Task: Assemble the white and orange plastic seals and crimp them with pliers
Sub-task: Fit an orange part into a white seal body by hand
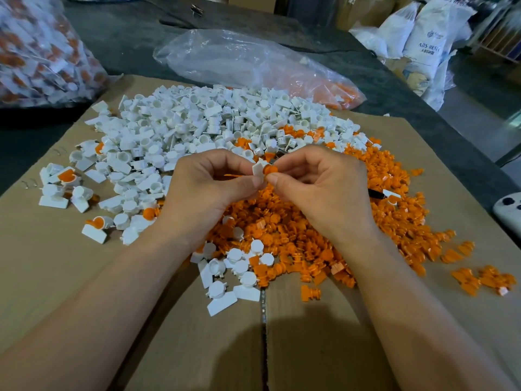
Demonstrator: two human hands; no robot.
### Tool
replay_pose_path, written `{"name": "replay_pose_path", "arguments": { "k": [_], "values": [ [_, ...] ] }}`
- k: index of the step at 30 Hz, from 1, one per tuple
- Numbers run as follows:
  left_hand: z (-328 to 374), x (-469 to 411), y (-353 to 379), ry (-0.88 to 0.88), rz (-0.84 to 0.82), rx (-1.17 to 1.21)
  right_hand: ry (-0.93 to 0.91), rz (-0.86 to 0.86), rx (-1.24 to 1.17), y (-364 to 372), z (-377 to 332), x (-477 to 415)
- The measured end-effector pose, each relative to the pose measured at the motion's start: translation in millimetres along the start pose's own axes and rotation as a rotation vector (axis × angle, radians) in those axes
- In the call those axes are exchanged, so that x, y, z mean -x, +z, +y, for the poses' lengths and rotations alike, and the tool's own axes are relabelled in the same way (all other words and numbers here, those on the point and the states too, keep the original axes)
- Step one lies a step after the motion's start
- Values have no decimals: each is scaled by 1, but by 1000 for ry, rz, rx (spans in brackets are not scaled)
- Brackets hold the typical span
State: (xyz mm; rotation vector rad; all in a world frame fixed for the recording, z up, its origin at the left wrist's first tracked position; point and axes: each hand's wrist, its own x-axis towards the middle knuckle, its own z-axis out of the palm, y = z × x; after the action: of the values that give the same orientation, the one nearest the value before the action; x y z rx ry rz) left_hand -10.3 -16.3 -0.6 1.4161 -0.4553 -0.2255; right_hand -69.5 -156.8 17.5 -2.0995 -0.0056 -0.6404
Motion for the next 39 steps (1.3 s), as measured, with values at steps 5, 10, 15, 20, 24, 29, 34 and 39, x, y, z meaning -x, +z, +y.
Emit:
{"name": "replay_pose_path", "arguments": {
  "k": [5, 10, 15, 20, 24, 29, 34, 39],
  "values": [
    [0, 3, 4, 92, 51, -182, 72, 5, -37, 2, 0, 0],
    [-4, 7, 6, 194, 99, -302, 96, -2, -35, 2, 1, -1],
    [-4, 8, 7, 212, 100, -347, -23, -14, 99, 5, 2, 1],
    [-3, 8, 6, 198, 101, -325, -72, -15, 143, 5, 0, 2],
    [-3, 10, 6, 201, 88, -335, 81, -24, 17, 4, 2, 0],
    [0, 7, 4, 140, 97, -205, -14, -46, -2, 5, 1, 2],
    [3, 3, 3, 67, 110, -79, -68, -79, -15, 7, 1, 3],
    [5, 2, 3, 33, 115, -7, -164, -72, 46, 7, 1, 3]
  ]
}}
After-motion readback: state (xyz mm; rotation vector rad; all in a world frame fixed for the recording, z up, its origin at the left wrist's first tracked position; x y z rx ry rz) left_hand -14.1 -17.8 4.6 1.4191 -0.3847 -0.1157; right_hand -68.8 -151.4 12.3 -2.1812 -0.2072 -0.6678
